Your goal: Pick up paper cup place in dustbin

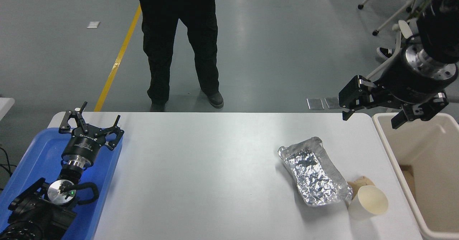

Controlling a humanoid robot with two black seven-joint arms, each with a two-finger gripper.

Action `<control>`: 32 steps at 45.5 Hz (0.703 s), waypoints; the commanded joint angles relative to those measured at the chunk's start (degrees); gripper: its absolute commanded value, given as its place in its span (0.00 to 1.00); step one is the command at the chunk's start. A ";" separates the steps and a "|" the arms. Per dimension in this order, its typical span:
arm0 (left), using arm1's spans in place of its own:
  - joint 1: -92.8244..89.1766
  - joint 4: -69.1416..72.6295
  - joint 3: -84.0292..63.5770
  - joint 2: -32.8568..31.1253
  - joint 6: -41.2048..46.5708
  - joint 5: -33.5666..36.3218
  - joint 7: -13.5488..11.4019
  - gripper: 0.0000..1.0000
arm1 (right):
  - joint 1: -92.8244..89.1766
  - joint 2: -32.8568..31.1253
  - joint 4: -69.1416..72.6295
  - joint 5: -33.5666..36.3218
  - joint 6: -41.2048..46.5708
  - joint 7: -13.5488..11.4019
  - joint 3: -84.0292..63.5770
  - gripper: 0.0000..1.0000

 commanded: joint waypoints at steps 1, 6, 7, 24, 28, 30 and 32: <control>-0.09 0.00 0.00 0.01 0.00 -0.05 0.05 0.99 | -13.18 -4.20 -0.72 -4.74 -10.93 0.01 -0.22 1.00; 0.00 0.00 0.00 0.01 0.00 0.04 0.05 0.99 | -20.55 -5.25 -2.73 -4.74 -15.68 0.10 0.48 1.00; -0.09 0.00 0.00 0.01 0.00 0.04 0.05 0.99 | -21.96 -5.61 -3.26 -4.74 -16.47 0.01 0.74 1.00; 0.00 0.00 0.00 -0.07 0.00 0.04 0.05 0.99 | -39.90 -12.90 -8.19 -10.62 -20.52 0.01 8.39 1.00; -0.09 -0.09 0.00 0.01 0.00 0.04 0.05 0.99 | -42.71 -13.08 -9.51 -10.71 -21.05 0.10 8.92 1.00; -0.09 -0.09 0.00 -0.08 0.00 0.04 0.05 0.99 | -45.08 -13.08 -10.56 -10.63 -22.09 0.10 9.09 1.00; -0.09 -0.09 0.00 0.01 0.00 0.04 0.05 0.99 | -46.67 -12.82 -11.79 -10.54 -23.06 0.10 9.18 1.00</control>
